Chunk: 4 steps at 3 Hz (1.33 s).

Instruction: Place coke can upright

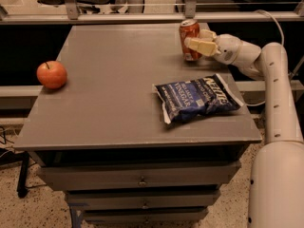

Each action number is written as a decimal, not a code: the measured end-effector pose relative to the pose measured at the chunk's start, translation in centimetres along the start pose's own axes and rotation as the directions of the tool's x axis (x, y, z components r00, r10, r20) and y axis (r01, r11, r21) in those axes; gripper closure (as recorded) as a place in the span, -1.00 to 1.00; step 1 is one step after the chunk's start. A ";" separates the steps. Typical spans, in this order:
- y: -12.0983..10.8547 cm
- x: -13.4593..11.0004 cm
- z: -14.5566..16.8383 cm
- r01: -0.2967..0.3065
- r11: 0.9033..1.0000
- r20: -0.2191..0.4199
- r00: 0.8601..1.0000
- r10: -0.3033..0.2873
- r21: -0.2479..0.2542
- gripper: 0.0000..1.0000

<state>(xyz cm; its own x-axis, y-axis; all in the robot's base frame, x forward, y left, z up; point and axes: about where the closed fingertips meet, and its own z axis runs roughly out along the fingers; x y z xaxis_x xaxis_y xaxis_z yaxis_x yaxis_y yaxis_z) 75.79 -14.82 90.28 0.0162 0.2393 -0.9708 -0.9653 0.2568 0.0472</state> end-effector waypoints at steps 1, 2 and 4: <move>0.2 0.1 -0.8 0.022 1.000 0.073 0.997 -0.021 -0.011 1.00; 0.7 0.4 -1.6 0.042 0.999 0.084 0.996 -0.040 -0.022 1.00; 1.9 0.9 -3.7 0.068 0.997 0.003 0.998 -0.068 -0.047 1.00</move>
Offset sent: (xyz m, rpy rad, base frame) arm -0.0229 -0.0295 -0.0167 0.0691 -0.0920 0.0072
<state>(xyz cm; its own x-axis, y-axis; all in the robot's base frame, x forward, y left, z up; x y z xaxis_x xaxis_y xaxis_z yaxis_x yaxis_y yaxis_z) 73.03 -17.60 88.66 0.0825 0.2239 -0.9711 -0.9731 0.2285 -0.0300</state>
